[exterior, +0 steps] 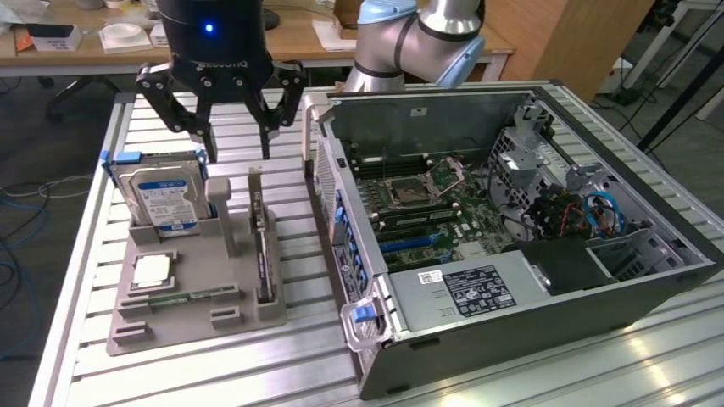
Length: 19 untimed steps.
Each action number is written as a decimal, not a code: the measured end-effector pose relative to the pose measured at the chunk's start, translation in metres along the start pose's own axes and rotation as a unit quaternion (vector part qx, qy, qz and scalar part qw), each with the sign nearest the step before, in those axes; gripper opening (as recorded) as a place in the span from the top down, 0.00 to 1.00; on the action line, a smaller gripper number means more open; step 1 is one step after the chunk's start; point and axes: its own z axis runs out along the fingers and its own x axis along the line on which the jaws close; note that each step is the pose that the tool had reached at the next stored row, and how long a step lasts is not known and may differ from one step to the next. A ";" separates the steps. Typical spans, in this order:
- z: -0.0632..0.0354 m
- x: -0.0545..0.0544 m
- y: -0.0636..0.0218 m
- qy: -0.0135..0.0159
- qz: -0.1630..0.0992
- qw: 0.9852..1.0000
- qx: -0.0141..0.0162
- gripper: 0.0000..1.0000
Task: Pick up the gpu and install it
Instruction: 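Pick up the gpu and move the gpu toward the slot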
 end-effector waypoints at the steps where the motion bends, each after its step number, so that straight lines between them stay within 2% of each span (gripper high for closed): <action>1: -0.0001 0.000 -0.0013 0.000 0.000 1.000 0.000 0.41; 11: 0.0001 0.000 -0.0036 0.000 0.000 1.000 0.000 0.41; 19: 0.0126 -0.008 -0.0049 0.000 0.000 1.000 0.000 0.41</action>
